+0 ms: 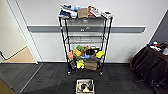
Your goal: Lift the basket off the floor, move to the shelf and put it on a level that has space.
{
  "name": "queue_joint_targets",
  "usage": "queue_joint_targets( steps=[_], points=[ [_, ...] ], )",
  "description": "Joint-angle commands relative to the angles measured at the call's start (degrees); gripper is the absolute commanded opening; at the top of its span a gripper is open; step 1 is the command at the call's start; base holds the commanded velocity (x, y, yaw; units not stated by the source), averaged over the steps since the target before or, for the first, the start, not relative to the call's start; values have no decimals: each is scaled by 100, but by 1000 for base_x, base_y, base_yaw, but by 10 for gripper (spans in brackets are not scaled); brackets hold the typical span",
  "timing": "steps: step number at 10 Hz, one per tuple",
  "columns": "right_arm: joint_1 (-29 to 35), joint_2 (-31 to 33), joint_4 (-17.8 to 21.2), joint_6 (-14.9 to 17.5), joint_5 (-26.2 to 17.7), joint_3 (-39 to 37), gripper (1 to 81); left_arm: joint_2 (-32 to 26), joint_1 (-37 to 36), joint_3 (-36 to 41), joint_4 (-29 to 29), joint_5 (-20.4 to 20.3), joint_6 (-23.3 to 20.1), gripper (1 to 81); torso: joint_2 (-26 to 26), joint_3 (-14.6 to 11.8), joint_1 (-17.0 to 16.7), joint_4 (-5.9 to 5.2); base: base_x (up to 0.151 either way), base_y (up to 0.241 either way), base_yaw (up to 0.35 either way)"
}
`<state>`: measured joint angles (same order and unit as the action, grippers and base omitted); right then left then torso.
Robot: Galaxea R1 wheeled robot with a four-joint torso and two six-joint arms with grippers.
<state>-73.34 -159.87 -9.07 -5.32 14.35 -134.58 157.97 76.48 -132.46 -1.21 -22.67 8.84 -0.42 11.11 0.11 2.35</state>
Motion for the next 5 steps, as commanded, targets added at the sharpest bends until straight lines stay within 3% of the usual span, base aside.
queue_joint_targets(
  steps=[1,5],
  points=[
    [245,75,-51,-22,-240,39,811,-63,-164,62,-38,220,-22,811,0,0,0,0,150,0,0],
    [174,75,-42,-40,-231,39,811,-63,-138,62,-38,220,-22,811,0,0,-6,0,150,0,0]
  ],
)
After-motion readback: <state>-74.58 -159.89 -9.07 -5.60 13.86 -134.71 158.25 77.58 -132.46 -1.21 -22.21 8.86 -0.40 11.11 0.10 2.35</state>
